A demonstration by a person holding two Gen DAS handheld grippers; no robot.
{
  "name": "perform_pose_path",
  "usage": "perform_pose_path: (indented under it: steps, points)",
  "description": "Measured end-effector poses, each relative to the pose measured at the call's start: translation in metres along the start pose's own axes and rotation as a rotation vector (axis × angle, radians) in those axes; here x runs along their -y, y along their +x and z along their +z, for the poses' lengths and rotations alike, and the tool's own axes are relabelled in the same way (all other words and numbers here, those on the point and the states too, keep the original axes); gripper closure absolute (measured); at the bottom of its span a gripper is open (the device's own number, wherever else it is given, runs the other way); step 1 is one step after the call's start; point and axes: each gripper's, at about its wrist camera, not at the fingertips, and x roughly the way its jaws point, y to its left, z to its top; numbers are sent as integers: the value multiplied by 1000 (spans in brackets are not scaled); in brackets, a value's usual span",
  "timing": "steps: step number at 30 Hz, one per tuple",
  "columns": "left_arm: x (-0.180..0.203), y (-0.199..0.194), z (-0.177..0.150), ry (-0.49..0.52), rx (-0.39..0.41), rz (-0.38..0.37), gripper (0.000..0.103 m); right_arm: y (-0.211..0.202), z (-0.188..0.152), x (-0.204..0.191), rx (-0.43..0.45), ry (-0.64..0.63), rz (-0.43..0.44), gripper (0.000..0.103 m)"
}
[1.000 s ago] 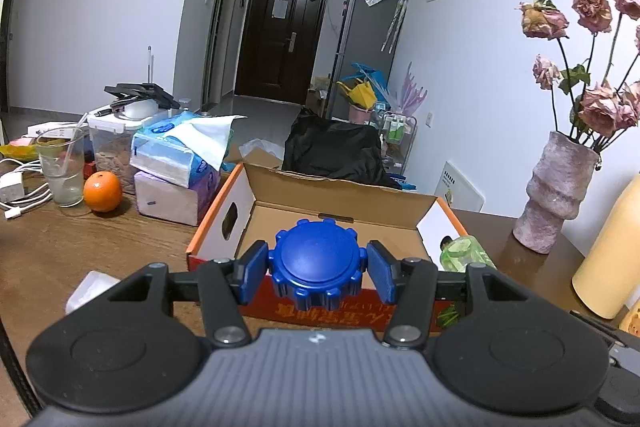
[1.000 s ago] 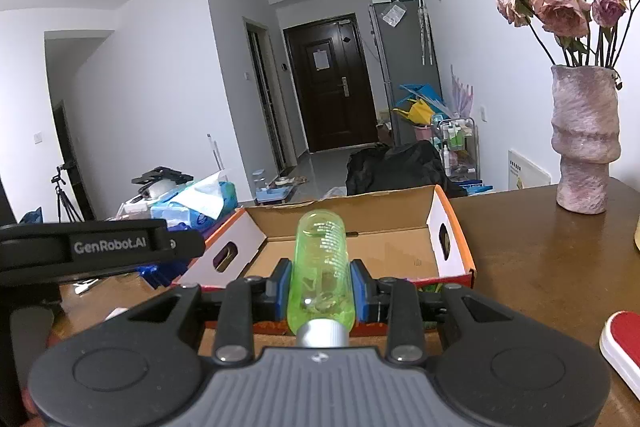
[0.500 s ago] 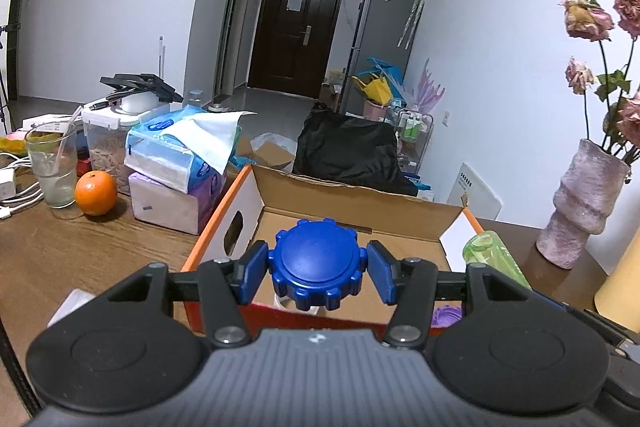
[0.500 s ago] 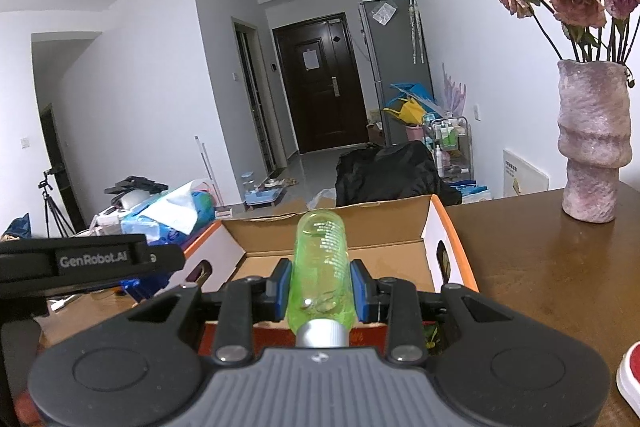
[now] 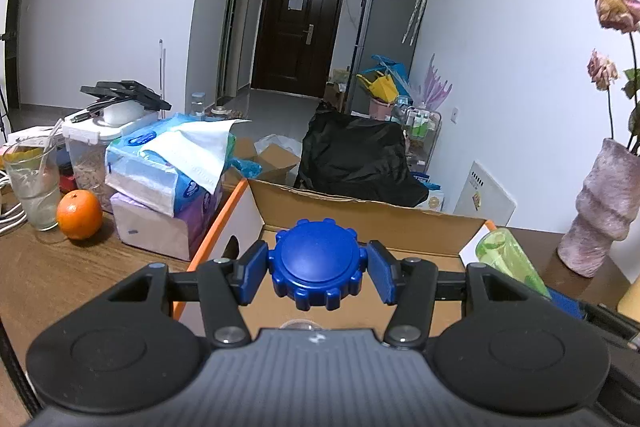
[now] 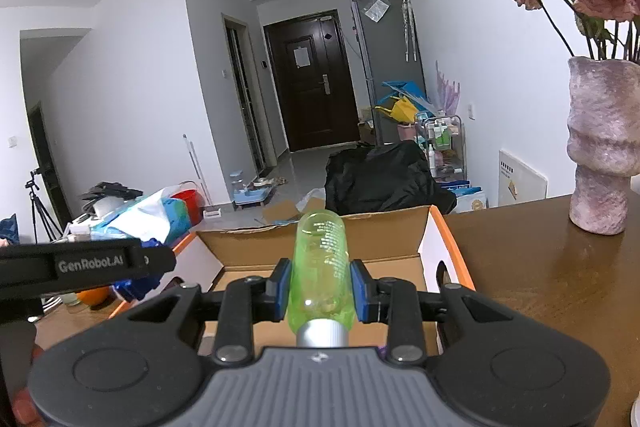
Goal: Organize rigid objects
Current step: 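Carry the green bottle in the right tool while the left tool carries the blue cap to the box, then open the right tool dropping the green bottle while the left tool releases the blue cap into the box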
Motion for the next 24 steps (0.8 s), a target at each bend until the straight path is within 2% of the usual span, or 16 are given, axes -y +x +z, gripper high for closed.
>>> perform_pose_path:
  steps: [14, 21, 22, 24]
  points:
    - [9, 43, 6, 68, -24, 42, 48, 42, 13, 4, -32, -2, -44, 73]
    - [8, 51, 7, 87, -29, 58, 47, 52, 11, 6, -75, -11, -62, 73]
    - [8, 51, 7, 94, -28, 62, 45, 53, 10, 7, -89, -13, -73, 73]
    - [6, 50, 8, 99, -21, 70, 25, 52, 11, 9, -89, -13, -99, 69]
